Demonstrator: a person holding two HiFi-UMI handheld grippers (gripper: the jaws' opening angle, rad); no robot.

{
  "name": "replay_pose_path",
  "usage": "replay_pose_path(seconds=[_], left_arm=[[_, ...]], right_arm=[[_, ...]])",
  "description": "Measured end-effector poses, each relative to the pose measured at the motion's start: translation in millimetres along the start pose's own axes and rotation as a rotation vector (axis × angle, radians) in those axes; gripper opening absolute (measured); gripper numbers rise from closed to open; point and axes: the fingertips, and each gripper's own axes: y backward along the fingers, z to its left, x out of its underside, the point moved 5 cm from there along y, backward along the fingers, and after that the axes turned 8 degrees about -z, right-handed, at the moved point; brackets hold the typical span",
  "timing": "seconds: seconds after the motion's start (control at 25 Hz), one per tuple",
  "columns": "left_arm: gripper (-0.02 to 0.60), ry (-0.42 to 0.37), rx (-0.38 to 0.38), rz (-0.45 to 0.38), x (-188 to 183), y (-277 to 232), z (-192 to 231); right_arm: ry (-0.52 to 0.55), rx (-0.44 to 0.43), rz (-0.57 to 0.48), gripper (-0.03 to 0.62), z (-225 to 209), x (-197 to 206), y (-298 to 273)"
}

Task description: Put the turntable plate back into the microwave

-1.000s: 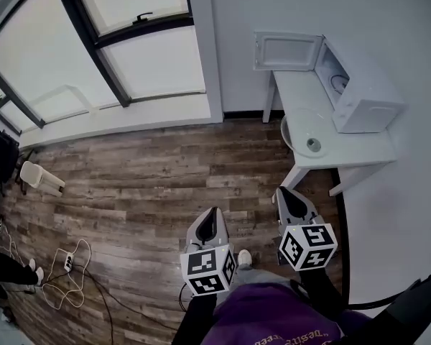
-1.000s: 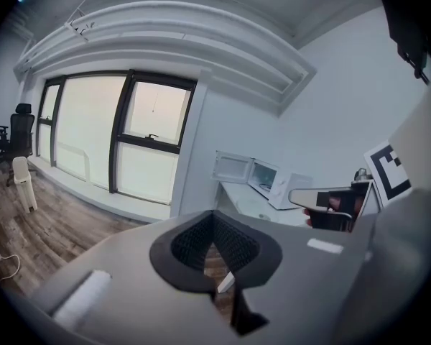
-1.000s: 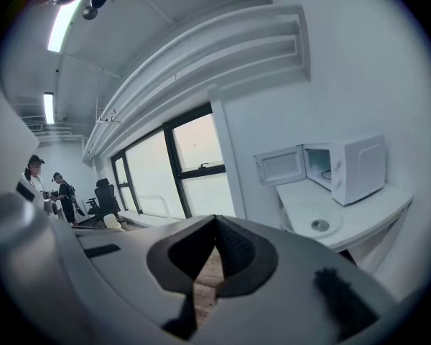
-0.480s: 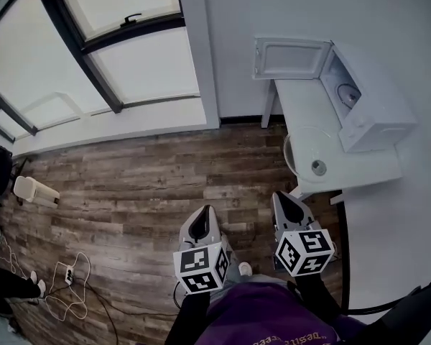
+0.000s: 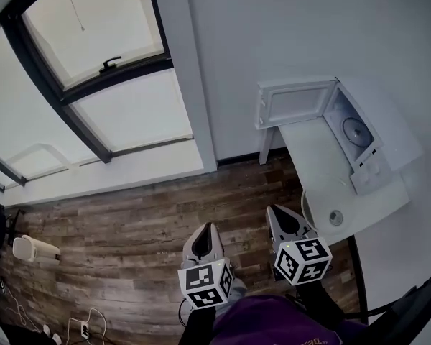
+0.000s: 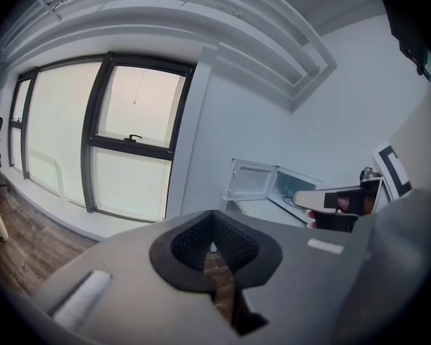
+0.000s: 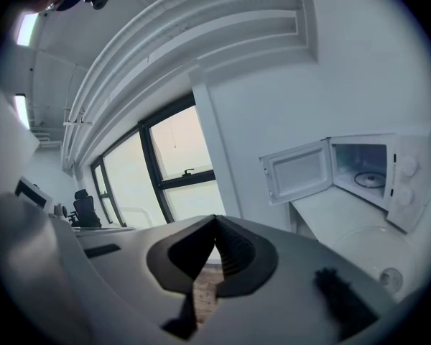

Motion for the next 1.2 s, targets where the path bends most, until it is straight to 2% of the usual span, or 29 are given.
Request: replay_pose_path(seconds=[0.16,0.36,0.52,0.68,1.0,1.2], left_arm=[[0.003,0.027,0.06,0.014,-15.9,-43.3,40.9],[0.003,0.068,0.094,0.068,-12.1,-90.6,71.1],[0.003,0.07,0.18,0.112,-6.7,-123.9,59.6],[0.003,0.069,0.217,0.126,-10.8,-164.9,56.2],[0.003,0.011,0.304,0.14,-50.1,-265.6,38.2],[0.003,-0.054,0.476,0.15,-61.9,-316.3,-23.3]], right_arm=[[-0.015,0.059,-0.024,0.005,6.2,-3.4,-49.5],[-0.027,0.163,0.026,0.006,-6.4,11.2,-79.9],[-0.025,0.237,0.041,0.005,-25.5,7.7,-95.3],[-0.026,0.259,0.027,0.005,-42.2,-0.9,-127.5],[-0.029,0.306,0.002,0.006,-89.5,-36.9,-204.0],[-0.05,0.388,-0.066,0.006,-141.6,-65.9,-212.0]])
